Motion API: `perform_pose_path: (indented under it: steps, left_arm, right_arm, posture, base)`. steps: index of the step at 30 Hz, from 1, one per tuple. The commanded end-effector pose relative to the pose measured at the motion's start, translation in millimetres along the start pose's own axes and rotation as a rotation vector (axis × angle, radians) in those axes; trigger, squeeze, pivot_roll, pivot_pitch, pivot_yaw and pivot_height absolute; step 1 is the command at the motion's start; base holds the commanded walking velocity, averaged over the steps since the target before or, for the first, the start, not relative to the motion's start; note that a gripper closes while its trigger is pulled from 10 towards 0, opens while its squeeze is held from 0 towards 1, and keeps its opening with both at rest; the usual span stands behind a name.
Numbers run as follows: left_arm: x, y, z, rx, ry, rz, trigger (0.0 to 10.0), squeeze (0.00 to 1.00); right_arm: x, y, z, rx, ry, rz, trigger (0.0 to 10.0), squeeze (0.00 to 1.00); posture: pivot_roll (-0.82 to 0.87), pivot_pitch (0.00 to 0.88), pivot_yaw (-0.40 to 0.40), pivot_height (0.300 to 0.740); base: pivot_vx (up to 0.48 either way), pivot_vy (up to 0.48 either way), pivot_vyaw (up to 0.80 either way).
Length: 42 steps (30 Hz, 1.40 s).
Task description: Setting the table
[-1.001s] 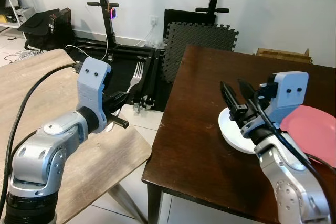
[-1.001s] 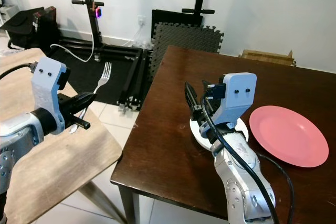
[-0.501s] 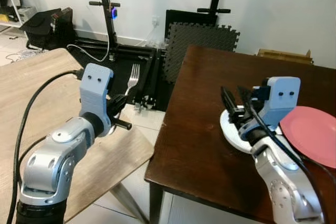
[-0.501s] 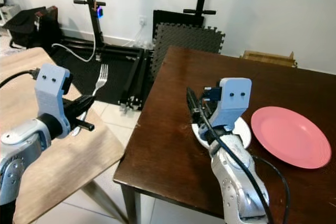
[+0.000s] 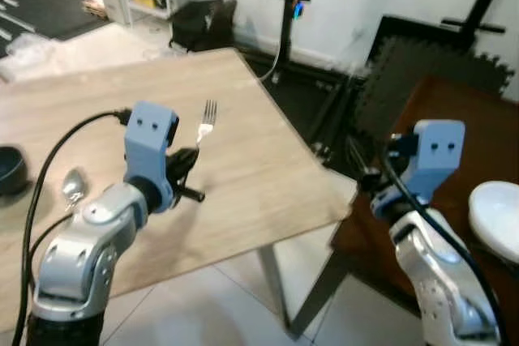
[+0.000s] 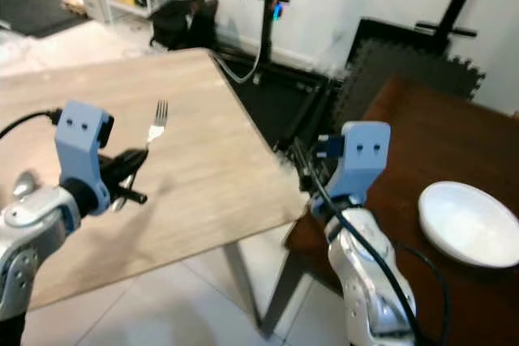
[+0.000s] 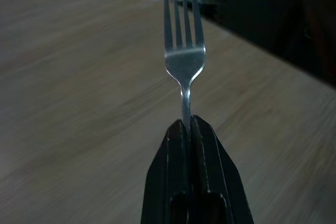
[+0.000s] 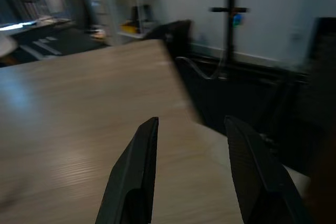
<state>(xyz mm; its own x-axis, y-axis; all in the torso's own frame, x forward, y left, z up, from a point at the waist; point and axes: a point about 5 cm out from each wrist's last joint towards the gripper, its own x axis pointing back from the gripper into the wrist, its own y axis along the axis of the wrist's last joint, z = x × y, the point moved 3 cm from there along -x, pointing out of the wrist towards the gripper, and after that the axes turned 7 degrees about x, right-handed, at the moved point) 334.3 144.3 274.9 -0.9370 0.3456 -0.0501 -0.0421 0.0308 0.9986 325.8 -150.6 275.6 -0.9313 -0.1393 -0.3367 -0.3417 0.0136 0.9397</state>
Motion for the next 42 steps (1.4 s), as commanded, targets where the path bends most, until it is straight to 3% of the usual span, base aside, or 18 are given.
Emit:
perform_pose_path:
  steps: [1, 29, 42]
  left_arm:
    - [0.9, -0.9, -0.9, -0.004, 0.001, -0.003, 10.0, 0.0]
    - [-3.0, -7.1, 10.0, 0.005, 0.079, 0.02, 10.0, 0.0]
    - [-4.2, -8.2, 14.9, 0.009, 0.109, 0.024, 10.0, 0.0]
  right_arm:
    - [2.3, 1.9, -2.0, -0.001, -0.007, -0.012, 10.0, 0.0]
    - [3.1, 2.3, -0.5, 0.008, 0.001, -0.017, 10.0, 0.0]
    - [2.0, 3.0, 1.3, 0.032, 0.011, -0.024, 10.0, 0.0]
  posture:
    - [0.07, 0.117, 0.039, 0.74]
    - [0.06, 0.128, 0.04, 0.74]
    - [0.06, 0.129, 0.037, 0.74]
  base:
    - [0.0, 0.0, 0.0]
    - [0.0, 0.0, 0.0]
    - [0.353, 0.108, 0.77]
